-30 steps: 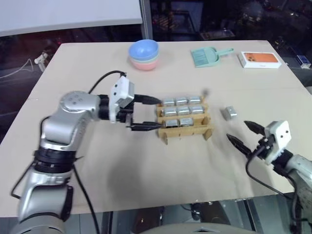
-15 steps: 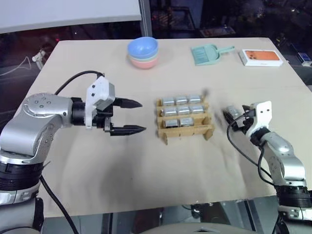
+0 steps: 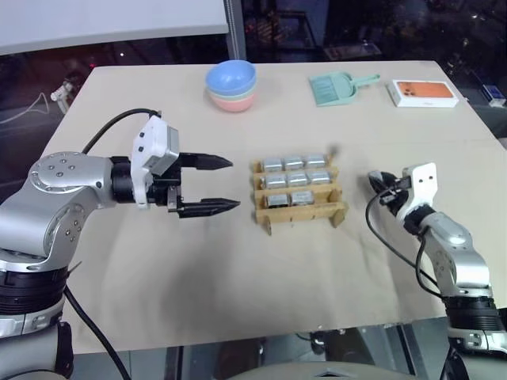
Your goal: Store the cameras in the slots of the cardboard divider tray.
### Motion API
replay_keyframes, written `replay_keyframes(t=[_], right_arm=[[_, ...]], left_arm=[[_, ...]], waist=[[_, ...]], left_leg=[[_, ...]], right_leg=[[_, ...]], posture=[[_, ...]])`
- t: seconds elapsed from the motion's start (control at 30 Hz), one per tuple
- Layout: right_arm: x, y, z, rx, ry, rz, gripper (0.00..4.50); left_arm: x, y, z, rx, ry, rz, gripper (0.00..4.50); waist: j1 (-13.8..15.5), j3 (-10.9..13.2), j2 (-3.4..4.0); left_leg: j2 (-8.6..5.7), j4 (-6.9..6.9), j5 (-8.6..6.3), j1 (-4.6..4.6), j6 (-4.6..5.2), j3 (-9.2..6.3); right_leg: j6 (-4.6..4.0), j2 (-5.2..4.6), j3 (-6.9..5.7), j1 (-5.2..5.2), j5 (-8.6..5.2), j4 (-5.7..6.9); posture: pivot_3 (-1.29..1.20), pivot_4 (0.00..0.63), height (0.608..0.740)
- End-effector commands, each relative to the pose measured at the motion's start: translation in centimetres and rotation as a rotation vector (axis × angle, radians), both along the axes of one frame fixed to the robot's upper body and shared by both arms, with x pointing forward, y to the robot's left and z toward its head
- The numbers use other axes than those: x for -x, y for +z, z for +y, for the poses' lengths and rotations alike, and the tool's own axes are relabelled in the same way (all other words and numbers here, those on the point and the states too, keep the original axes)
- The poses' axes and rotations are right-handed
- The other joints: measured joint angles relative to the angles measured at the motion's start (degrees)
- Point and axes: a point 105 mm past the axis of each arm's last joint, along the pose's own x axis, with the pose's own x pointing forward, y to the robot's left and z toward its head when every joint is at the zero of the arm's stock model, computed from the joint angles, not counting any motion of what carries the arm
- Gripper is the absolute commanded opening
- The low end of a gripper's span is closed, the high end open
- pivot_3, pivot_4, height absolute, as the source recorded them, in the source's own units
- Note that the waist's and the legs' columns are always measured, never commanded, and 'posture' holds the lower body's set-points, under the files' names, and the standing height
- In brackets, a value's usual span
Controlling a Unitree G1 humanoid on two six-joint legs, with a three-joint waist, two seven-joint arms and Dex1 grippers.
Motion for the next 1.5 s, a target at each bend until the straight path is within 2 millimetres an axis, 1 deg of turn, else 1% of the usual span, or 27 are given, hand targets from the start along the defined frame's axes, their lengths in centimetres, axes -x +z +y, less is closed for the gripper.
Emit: replay_keyframes(t=[0.03,0.1,0.2,0.27,0.33,0.4,0.47,0.53,0.63,0.73,0.83,0.93,1.07,1.1,1.17,1.27,1.33,1.37,1.5], right_arm=[[1.7,3.5,2.0,0.014,0.224,-0.140,0.74],[2.4,4.7,2.8,0.004,0.328,-0.158,0.74],[4.6,6.3,5.2,0.108,0.620,-0.220,0.74],[5.3,7.1,6.4,0.137,0.750,-0.239,0.74],[5.9,7.2,7.3,0.192,0.867,-0.245,0.74],[6.2,6.6,8.0,0.279,0.975,-0.244,0.74],[5.4,6.7,8.7,0.312,1.020,-0.269,0.74],[4.6,6.2,8.8,0.384,1.071,-0.267,0.74],[3.3,5.5,8.4,0.420,1.092,-0.253,0.74],[2.1,5.0,7.7,0.438,1.092,-0.238,0.74],[1.7,4.1,7.4,0.445,1.123,-0.196,0.74],[1.9,2.9,7.2,0.480,1.171,-0.146,0.74],[1.5,2.4,7.1,0.485,1.176,-0.106,0.74],[1.4,2.4,7.1,0.486,1.171,-0.090,0.74],[1.0,2.5,7.2,0.494,1.153,-0.096,1.77],[0.4,2.6,7.3,0.507,1.122,-0.126,3.08],[0.2,2.4,7.1,0.513,1.109,-0.126,4.13],[0.2,2.4,7.0,0.510,1.104,-0.128,4.47],[0.0,3.2,6.8,0.482,1.058,-0.171,4.47]], left_arm=[[0.3,1.3,0.2,0.029,-0.004,-0.050,4.08],[0.3,1.3,0.3,0.032,-0.002,-0.048,4.08],[0.1,1.3,0.6,0.037,0.009,-0.044,4.08],[0.1,1.2,0.7,0.038,0.012,-0.042,4.08],[0.1,1.2,0.8,0.039,0.012,-0.040,4.08],[0.2,1.2,0.8,0.040,0.012,-0.041,4.08],[0.6,1.3,0.7,0.047,0.010,-0.042,4.08],[0.9,1.4,0.8,0.053,0.017,-0.044,4.08],[1.2,1.4,1.0,0.053,0.035,-0.046,4.08],[1.5,1.4,1.1,0.053,0.051,-0.048,4.08],[1.6,1.5,1.2,0.057,0.066,-0.053,4.08],[1.7,1.5,1.4,0.053,0.081,-0.053,4.08],[1.8,1.6,1.5,0.052,0.087,-0.055,4.08],[1.8,1.6,1.5,0.053,0.088,-0.056,4.08],[1.8,1.6,1.5,0.053,0.088,-0.056,4.08],[1.7,1.6,1.4,0.054,0.085,-0.056,4.08],[1.6,1.6,1.3,0.054,0.080,-0.056,4.08],[1.6,1.6,1.3,0.053,0.077,-0.055,4.08],[1.5,1.6,1.2,0.057,0.073,-0.055,4.08]], waist=[[0.01,0.00,0.00],[0.01,0.00,0.01],[-0.02,0.01,0.01],[-0.05,0.01,0.01],[-0.08,0.01,0.01],[0.02,0.01,0.01],[0.10,0.01,0.00],[0.14,0.03,0.02],[-0.03,0.04,0.01],[0.15,0.04,0.01],[0.15,0.04,0.01],[0.03,0.04,0.01],[0.11,0.04,0.01],[0.10,0.04,0.01],[0.07,0.03,0.00],[0.07,0.04,0.02],[0.03,0.04,0.01],[0.02,0.04,0.01],[0.04,0.04,0.01]], left_leg=[[0.00,0.00,0.00,0.00,0.00,0.00],[0.00,0.00,0.00,0.00,0.00,-0.01],[0.00,0.01,0.00,0.02,0.01,-0.02],[0.01,0.02,0.00,0.04,0.01,-0.01],[0.05,0.03,0.00,0.08,0.01,-0.01],[0.05,0.03,0.00,0.08,0.01,0.01],[0.04,0.05,0.00,0.03,0.00,0.03],[0.02,0.07,0.00,-0.03,0.00,0.03],[0.01,0.12,0.01,-0.02,0.00,0.03],[0.02,0.11,0.01,-0.03,-0.02,0.04],[0.03,0.09,0.03,-0.05,-0.05,0.04],[0.03,0.10,0.04,-0.04,-0.07,0.03],[0.03,0.10,0.06,-0.01,-0.11,0.02],[0.02,0.10,0.15,-0.01,-0.25,0.02],[0.02,0.10,0.14,0.02,-0.24,0.03],[0.02,0.10,0.15,0.02,-0.25,0.05],[0.02,0.09,0.17,0.02,-0.30,0.05],[0.02,0.09,0.18,0.02,-0.31,0.05],[0.02,0.10,0.19,0.02,-0.32,0.04]], right_leg=[[0.00,0.00,0.00,0.00,0.00,0.00],[0.01,0.00,0.01,0.00,0.00,0.00],[0.01,0.00,0.01,0.01,0.00,0.01],[0.01,0.01,0.02,0.01,0.00,0.01],[0.01,0.07,0.02,0.01,0.00,0.02],[0.00,0.07,-0.02,0.02,0.00,0.04],[0.00,0.06,-0.05,0.03,0.01,0.04],[0.00,0.02,-0.13,0.03,0.01,0.03],[0.00,0.01,0.01,0.01,0.01,0.00],[-0.01,0.01,-0.12,0.01,0.02,0.01],[-0.02,0.01,-0.16,0.01,0.02,0.02],[-0.02,0.00,-0.10,0.01,0.02,0.01],[-0.02,0.00,-0.13,0.05,0.02,0.03],[-0.03,0.00,-0.13,0.05,0.03,0.03],[-0.03,0.00,-0.11,0.06,0.03,0.05],[-0.04,0.00,-0.14,0.06,0.03,0.06],[-0.04,0.00,-0.13,0.05,0.03,0.08],[-0.04,0.00,-0.13,0.05,0.03,0.08],[-0.03,0.00,-0.09,0.05,0.03,0.07]], posture=[[0.00,0.150,0.740],[0.00,0.150,0.740],[0.00,0.150,0.740],[0.00,0.150,0.740],[0.00,0.150,0.740],[0.00,0.150,0.740],[0.00,0.150,0.740],[0.00,0.150,0.740],[0.00,0.150,0.740],[0.00,0.150,0.740],[0.00,0.150,0.740],[0.00,0.150,0.740],[0.00,0.150,0.740],[0.00,0.150,0.740],[0.00,0.150,0.740],[0.00,0.150,0.740],[0.00,0.150,0.740],[0.00,0.150,0.740],[0.00,0.150,0.740]])
